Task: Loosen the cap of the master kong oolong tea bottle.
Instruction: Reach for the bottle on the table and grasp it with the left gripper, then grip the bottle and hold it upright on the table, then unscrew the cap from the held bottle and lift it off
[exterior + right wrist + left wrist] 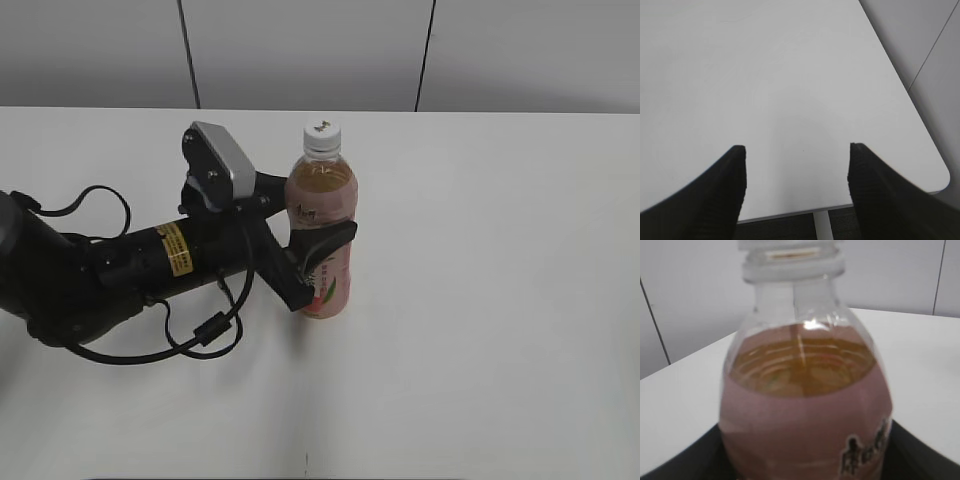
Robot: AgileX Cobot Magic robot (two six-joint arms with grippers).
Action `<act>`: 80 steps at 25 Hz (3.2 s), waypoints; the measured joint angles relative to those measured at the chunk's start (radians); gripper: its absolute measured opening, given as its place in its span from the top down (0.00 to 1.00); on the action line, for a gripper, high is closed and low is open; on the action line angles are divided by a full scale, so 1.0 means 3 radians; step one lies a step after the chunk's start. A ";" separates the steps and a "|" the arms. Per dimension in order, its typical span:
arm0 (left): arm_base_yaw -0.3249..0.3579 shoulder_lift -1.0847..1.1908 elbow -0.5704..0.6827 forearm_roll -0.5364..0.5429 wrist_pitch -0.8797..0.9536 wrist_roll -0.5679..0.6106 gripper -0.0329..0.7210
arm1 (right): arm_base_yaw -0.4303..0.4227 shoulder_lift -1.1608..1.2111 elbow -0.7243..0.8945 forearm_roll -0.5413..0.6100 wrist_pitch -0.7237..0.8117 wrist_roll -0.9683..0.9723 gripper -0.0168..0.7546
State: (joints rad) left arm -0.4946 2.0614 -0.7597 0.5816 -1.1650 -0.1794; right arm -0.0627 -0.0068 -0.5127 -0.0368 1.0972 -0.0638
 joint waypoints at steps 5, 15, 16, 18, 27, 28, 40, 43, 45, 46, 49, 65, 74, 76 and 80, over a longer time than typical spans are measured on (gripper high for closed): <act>0.0000 0.0000 0.0000 0.0016 0.0000 0.0000 0.38 | 0.0000 0.0000 0.0000 0.0000 0.0000 0.0000 0.35; 0.0000 0.0000 0.0000 0.0079 -0.0003 0.0000 0.38 | 0.0000 0.0000 0.0000 0.0000 0.0000 0.0000 0.35; 0.0000 -0.0013 0.0000 0.0086 0.0004 0.0000 0.38 | 0.0000 0.0000 0.0000 0.0000 0.0000 0.0000 0.35; 0.0000 -0.0066 0.0000 0.0120 0.0069 0.0000 0.38 | 0.0000 0.0000 0.0000 0.0000 0.0000 0.0000 0.35; 0.0000 -0.0540 0.0010 0.0160 0.0772 -0.0192 0.38 | 0.0000 0.0000 0.0000 0.0000 0.0000 0.0000 0.35; 0.0000 -0.0558 0.0010 0.0174 0.0820 -0.0233 0.38 | 0.0000 0.0000 0.0000 0.0000 0.0000 0.0000 0.35; -0.0003 -0.0855 0.0012 0.0578 0.1520 -0.0736 0.38 | 0.0000 0.0759 -0.0198 0.0810 -0.0038 -0.0520 0.37; -0.0003 -0.0910 0.0012 0.0693 0.1501 -0.0786 0.38 | 0.0000 0.1329 -0.0431 0.1155 -0.0143 -0.0754 0.39; -0.0003 -0.0918 0.0012 0.0780 0.1495 -0.0792 0.38 | 0.0000 0.1776 -0.0597 0.1363 -0.0161 -0.0880 0.40; -0.0003 -0.0918 0.0012 0.0831 0.1498 -0.0796 0.38 | 0.0000 0.2043 -0.0690 0.1487 -0.0144 -0.0960 0.40; -0.0003 -0.0918 0.0012 0.1011 0.1558 -0.0796 0.38 | 0.0000 0.2874 -0.1005 0.1879 -0.0017 -0.1189 0.41; -0.0006 -0.0936 -0.0030 0.1207 0.1847 -0.0753 0.38 | 0.1266 0.5040 -0.3039 0.1864 0.0310 -0.0541 0.41; -0.0006 -0.0946 -0.0047 0.1212 0.1911 -0.0745 0.38 | 0.1755 0.5966 -0.3992 0.1627 0.0378 0.0105 0.41; -0.0006 -0.0946 -0.0055 0.1214 0.1917 -0.0745 0.38 | 0.1758 0.6058 -0.4089 0.1620 0.0378 0.0169 0.41; -0.0006 -0.0946 -0.0117 0.1226 0.1928 -0.0742 0.38 | 0.1762 0.6130 -0.4123 0.1615 0.0386 0.0213 0.41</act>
State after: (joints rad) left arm -0.4963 1.7774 -0.7947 0.9493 -0.5866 -0.4020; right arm 0.4657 1.8322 -1.7494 0.4478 1.2129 0.0000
